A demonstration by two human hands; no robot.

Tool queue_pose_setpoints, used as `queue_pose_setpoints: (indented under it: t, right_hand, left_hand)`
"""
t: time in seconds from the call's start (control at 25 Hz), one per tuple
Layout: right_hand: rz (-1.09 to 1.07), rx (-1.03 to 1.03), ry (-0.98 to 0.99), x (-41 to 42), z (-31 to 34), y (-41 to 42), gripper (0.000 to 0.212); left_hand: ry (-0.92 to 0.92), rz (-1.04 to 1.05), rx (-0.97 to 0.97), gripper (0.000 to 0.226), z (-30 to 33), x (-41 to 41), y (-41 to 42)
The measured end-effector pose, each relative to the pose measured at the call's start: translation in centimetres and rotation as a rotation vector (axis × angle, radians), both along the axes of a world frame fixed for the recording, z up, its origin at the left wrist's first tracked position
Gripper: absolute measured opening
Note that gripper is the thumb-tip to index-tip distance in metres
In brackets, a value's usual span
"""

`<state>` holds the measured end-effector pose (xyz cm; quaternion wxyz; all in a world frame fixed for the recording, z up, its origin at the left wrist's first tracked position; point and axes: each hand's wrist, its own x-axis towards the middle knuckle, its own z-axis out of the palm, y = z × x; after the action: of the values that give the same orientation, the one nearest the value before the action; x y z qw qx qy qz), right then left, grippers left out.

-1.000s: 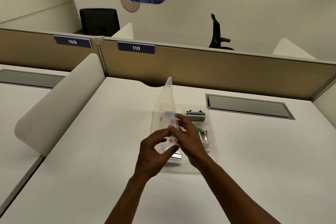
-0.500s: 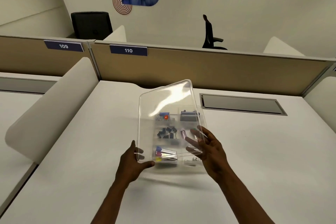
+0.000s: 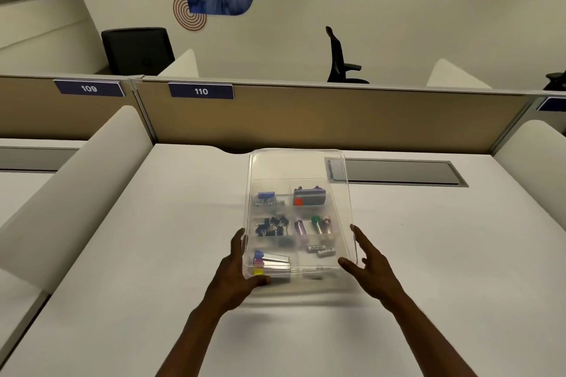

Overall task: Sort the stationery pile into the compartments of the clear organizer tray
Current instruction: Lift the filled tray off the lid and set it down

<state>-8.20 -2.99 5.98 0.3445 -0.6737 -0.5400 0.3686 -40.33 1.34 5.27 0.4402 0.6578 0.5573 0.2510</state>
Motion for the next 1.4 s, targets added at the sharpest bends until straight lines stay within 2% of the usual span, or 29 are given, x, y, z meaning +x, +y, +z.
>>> queue_pose_setpoints:
  t: [0.2, 0.4, 0.88, 1.2, 1.32, 1.4]
  right_hand:
    - [-0.018, -0.041, 0.012, 0.1, -1.1, -0.4, 0.081]
    - [-0.011, -0.041, 0.056, -0.6, -1.4, -0.3, 0.081]
    - [-0.056, 0.033, 0.058, -3.9, -2.8, -2.6, 0.079]
    - [-0.06, 0.096, -0.045, -3.3, -2.2, -1.8, 0.077]
    - [-0.064, 0.027, -0.039, -2.8, -2.8, -2.1, 0.082]
    - [-0.067, -0.016, -0.019, -2.6, -3.0, -2.1, 0.083]
  left_hand:
    - [0.068, 0.002, 0.007, 0.105, -1.0, 1.0, -0.7]
    - [0.023, 0.07, -0.003, 0.102, -1.1, 1.3, -0.8]
    - [0.062, 0.062, -0.052, 0.102, -1.1, -2.6, -0.7]
    - [0.019, 0.155, 0.093, 0.1, -0.6, -1.5, -1.0]
    - [0.018, 0.15, 0.095, 0.08, 0.1, -0.7, -1.4]
    - [0.023, 0.148, 0.087, 0.076, 0.5, -0.3, -1.6]
